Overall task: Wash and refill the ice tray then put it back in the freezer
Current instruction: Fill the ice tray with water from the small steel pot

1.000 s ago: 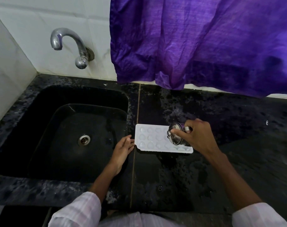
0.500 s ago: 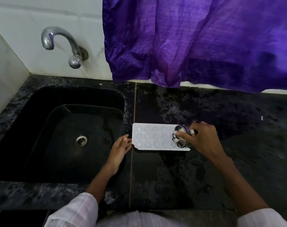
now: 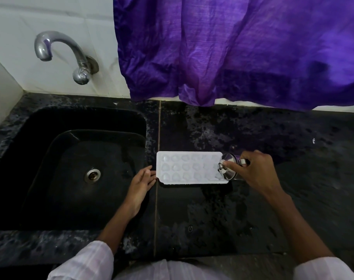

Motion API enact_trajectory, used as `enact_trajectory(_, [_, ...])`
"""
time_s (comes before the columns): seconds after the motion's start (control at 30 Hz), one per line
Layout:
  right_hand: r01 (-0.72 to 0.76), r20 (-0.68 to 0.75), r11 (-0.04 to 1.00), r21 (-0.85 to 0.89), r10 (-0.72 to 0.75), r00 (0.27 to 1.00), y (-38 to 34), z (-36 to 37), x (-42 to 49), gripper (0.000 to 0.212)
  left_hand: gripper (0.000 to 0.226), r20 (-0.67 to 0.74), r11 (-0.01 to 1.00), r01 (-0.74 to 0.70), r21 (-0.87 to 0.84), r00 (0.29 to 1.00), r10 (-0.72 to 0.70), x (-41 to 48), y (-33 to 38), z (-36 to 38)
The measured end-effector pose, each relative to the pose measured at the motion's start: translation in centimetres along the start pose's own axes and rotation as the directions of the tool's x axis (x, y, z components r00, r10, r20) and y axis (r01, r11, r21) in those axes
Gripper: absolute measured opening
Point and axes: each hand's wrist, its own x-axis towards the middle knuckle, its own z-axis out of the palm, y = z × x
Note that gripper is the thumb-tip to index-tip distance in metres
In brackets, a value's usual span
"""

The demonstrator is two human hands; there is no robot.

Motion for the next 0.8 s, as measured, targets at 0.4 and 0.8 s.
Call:
enact_trajectory(0.4, [-0.043,0.003,0.998,-0.039,0.043,0.999,1.3,-0.9,0.0,0.063,0.038,-0.002,1.000,-0.010,0.013,1.000,0.010,0.0,0.0,-0.1])
enact_trajectory(0.8, [-0.047,-0.007,0.999,-0.022,0.047,0.999,2.2,-0.4,1.6,0.059,0.039,-0.001,1.000,-0.008,0.015,1.000,0.008,0.1,-0.3,-0.2])
